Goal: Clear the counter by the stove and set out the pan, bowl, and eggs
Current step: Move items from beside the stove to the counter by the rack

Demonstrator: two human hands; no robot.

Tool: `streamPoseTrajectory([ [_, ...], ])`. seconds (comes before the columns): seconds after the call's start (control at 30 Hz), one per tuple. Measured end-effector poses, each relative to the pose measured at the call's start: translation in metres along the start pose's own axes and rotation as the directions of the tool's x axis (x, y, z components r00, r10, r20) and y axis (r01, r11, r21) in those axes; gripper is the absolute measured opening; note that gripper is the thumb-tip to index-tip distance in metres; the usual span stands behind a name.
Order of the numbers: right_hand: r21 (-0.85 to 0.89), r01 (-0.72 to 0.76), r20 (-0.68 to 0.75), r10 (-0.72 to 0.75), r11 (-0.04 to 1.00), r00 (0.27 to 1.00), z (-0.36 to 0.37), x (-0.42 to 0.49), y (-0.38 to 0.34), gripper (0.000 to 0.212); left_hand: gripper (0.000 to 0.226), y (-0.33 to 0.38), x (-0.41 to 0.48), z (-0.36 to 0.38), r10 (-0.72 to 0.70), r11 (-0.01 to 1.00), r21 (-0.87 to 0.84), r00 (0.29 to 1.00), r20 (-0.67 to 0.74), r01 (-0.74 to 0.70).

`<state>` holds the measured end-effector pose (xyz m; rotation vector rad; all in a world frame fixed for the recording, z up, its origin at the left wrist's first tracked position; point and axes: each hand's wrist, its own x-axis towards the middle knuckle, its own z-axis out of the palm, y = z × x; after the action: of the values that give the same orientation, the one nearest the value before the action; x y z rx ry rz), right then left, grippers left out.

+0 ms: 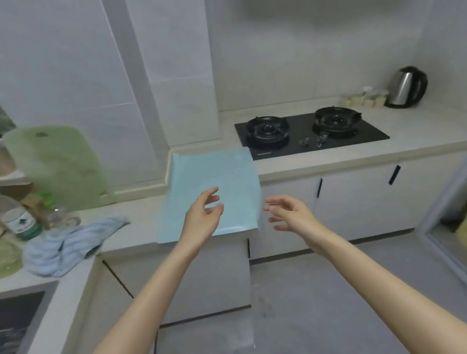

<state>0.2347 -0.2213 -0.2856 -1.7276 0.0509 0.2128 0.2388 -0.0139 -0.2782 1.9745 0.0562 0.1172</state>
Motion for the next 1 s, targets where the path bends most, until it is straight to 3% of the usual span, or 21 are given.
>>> streamPoseTrajectory([
  [0.43,0.046,-0.027,-0.326,0.041,0.999,0.944,-0.171,0.108,0.006,0.023,0.039,0.056,0.169,0.165,0.111,0.993,-0.074,0.958,0.265,-0.094],
  [0.73,0.061,-0.028,-0.497,0.055,0.998,0.866,-0.286,0.209,-0.017,0.021,0.042,0.123,0.313,0.292,0.197,0.978,-0.147,0.868,0.456,-0.145],
  [1.0,0.016,-0.049,-0.608,0.048,0.999,0.792,-0.396,0.267,-0.025,0.023,0.044,0.184,0.387,0.412,0.249,0.968,-0.164,0.772,0.585,-0.187],
])
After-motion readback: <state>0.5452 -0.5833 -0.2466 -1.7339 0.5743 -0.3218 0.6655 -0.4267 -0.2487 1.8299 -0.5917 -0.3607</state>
